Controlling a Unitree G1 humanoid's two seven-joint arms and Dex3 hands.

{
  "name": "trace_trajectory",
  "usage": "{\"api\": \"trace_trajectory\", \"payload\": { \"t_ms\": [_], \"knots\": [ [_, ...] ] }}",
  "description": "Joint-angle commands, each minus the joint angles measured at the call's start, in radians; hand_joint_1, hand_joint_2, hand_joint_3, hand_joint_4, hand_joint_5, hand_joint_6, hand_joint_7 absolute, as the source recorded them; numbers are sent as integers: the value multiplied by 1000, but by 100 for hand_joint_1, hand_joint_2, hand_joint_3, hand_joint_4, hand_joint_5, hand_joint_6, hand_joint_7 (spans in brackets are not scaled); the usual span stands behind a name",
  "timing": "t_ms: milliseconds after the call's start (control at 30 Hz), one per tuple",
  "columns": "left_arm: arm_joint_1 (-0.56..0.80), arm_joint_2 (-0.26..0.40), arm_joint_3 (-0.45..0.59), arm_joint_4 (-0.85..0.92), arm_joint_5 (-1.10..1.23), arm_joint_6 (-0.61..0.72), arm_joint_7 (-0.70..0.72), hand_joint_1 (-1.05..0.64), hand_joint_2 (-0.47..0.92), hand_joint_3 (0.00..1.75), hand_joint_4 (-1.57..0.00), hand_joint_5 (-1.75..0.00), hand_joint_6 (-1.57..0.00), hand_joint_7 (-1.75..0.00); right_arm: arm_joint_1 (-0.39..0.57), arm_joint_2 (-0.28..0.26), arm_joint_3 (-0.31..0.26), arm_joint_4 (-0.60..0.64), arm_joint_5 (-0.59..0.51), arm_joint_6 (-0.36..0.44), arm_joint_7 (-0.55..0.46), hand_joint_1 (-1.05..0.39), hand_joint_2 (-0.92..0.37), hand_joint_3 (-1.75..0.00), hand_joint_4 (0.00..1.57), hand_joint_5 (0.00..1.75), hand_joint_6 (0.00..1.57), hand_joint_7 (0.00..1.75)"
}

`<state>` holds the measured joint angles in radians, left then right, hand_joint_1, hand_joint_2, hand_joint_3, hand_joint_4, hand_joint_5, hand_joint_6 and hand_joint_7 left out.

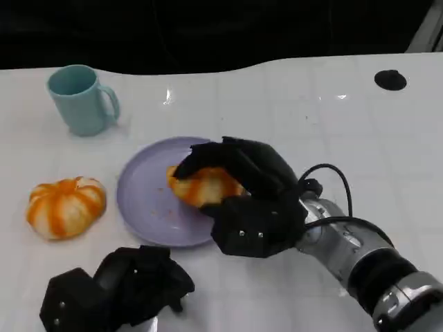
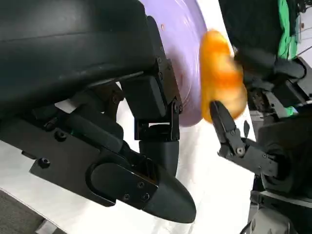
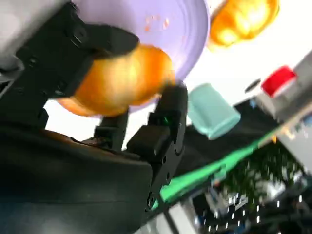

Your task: Grasp the bread from the table and place it into the plate.

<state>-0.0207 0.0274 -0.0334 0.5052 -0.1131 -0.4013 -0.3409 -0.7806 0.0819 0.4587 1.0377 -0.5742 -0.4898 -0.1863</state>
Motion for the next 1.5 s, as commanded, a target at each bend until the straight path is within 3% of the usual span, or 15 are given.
{"api": "trace_trajectory", "payload": {
  "t_ms": [33,167,433,600,800,1100,1200,1233,1300,1400,1500],
  "knots": [
    [16,9,0,6,19,6,9,-105,86,1,-90,-153,-130,-76,1,-34,10,-58,3,30,71,-57,-91,-18,1,15,18,0],
    [19,10,2,1,20,9,6,-105,86,1,-89,-153,-129,-77,43,-58,8,-130,15,28,114,-67,-92,-19,0,9,13,0],
    [18,6,4,2,17,16,7,-105,86,1,-88,-152,-129,-77,179,-147,-25,-344,62,10,211,-66,-92,-18,1,9,12,0],
    [16,1,6,5,7,21,-2,-104,84,0,-89,-152,-130,-76,260,-198,-40,-452,66,-8,201,-63,-92,-16,5,14,15,2],
    [20,1,0,-4,20,18,7,-104,85,0,-89,-151,-130,-76,414,-276,-94,-570,46,-120,75,-54,-92,-12,25,28,34,10],
    [20,-6,-1,-12,24,25,15,-103,84,0,-89,-151,-129,-76,548,-331,-174,-588,81,-267,-18,-39,-92,-14,42,47,54,16],
    [20,-8,0,-17,23,32,15,-103,84,0,-89,-151,-130,-76,586,-342,-212,-565,105,-324,-47,-30,-88,-19,52,89,72,26],
    [20,-8,1,-18,21,31,12,-103,84,0,-89,-151,-130,-75,598,-343,-222,-557,116,-336,-51,-28,-82,-32,58,97,75,37],
    [21,-8,2,-21,19,34,10,-102,84,0,-89,-151,-130,-74,622,-349,-240,-554,138,-340,-39,-25,-59,-80,69,119,74,72],
    [21,-8,3,-24,19,37,9,-102,84,0,-89,-151,-131,-74,647,-366,-254,-557,153,-343,-19,-24,-52,-102,70,145,75,98],
    [21,-7,1,-26,24,40,13,-103,84,0,-89,-151,-131,-73,679,-379,-269,-573,152,-347,-14,-23,-52,-112,68,167,74,120]
  ]
}}
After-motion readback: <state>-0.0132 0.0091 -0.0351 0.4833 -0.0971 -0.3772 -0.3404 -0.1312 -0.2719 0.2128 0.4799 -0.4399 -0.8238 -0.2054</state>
